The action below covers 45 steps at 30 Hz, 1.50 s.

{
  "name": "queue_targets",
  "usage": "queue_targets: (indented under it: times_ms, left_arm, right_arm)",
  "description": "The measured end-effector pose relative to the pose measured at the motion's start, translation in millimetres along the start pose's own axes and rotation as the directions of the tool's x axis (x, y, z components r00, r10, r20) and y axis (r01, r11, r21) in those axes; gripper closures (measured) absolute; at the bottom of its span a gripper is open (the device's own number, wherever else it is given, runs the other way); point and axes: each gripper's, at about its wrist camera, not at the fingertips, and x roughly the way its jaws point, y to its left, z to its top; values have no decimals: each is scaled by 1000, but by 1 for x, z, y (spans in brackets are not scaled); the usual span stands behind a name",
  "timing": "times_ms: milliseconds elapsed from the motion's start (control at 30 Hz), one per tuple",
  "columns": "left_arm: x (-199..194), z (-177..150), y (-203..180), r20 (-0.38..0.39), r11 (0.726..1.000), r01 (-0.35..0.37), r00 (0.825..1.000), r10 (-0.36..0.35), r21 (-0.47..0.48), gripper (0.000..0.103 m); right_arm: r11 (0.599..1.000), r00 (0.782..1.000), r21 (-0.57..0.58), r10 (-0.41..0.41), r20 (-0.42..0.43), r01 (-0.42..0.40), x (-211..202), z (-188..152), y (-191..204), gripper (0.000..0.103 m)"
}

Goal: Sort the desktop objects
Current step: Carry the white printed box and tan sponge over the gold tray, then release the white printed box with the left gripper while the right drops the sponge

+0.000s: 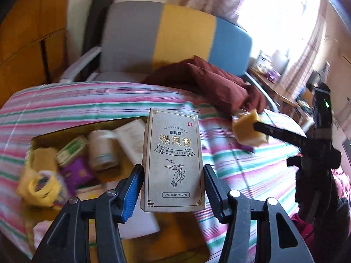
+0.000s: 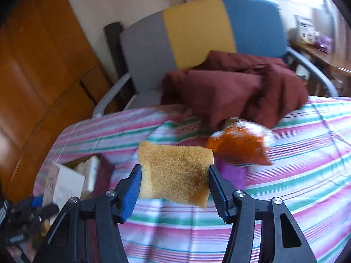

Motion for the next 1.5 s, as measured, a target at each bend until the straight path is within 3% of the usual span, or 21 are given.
queue_targets:
  times_ms: [200, 300, 433, 567, 667, 900, 1267, 1500]
  left_arm:
    - [-13, -11, 57, 11, 991, -67, 998, 68, -115, 47]
    - [-16, -16, 76, 11, 985, -95, 995, 97, -147, 47]
    - [-15, -21, 94, 3, 976, -114, 993, 117, -183, 47]
    - [-11, -23, 107, -6, 970, -128, 992, 129, -207, 47]
    - [-7, -24, 114, -14, 966, -141, 990, 141, -216, 47]
    - [7, -25, 121, -40, 965, -154, 988, 149, -212, 47]
    - [24, -26, 111, -51, 965, -222, 975, 217, -141, 49]
    - [25, -25, 108, -41, 954, -276, 961, 273, -118, 48]
  right_arm:
    - [975, 987, -154, 156, -44, -161, 5, -15, 64, 43]
    - [931, 968, -267, 234, -90, -250, 3, -29, 105, 42]
    - [861, 942, -387, 279, -183, -331, 9, -55, 150, 42]
    - [779, 916, -489, 284, -284, -394, 17, -84, 186, 42]
    - [723, 911, -564, 245, -333, -400, 22, -106, 204, 42]
    - [651, 898, -643, 150, -413, -404, 39, -137, 219, 42]
    - [638, 890, -658, 103, -443, -401, 53, -141, 213, 41]
    - [669, 871, -607, 128, -474, -428, 52, -137, 205, 35]
